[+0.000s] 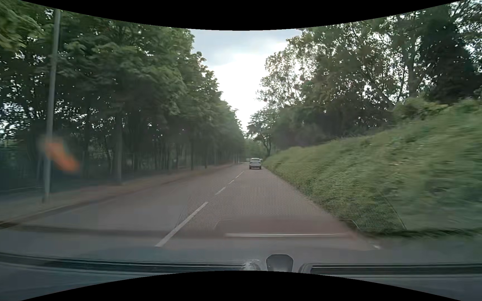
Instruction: Follow the waypoints while adhering to traffic rules and regulations
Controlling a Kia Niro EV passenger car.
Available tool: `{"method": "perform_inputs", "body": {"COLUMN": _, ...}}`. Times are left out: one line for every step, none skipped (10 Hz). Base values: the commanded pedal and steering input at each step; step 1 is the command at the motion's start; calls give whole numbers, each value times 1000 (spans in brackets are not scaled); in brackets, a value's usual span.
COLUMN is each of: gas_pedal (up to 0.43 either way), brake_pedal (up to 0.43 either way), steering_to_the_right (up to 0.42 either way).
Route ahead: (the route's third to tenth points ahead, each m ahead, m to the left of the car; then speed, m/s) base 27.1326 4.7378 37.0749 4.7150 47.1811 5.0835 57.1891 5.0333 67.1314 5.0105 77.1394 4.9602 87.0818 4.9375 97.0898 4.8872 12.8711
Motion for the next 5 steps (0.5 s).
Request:
{"method": "perform_inputs", "body": {"gas_pedal": 67, "brake_pedal": 0, "steering_to_the_right": 0}}
{"method": "perform_inputs", "body": {"gas_pedal": 67, "brake_pedal": 0, "steering_to_the_right": 0}}
{"method": "perform_inputs", "body": {"gas_pedal": 67, "brake_pedal": 0, "steering_to_the_right": -1}}
{"method": "perform_inputs", "body": {"gas_pedal": 67, "brake_pedal": 0, "steering_to_the_right": -2}}
{"method": "perform_inputs", "body": {"gas_pedal": 67, "brake_pedal": 0, "steering_to_the_right": -3}}
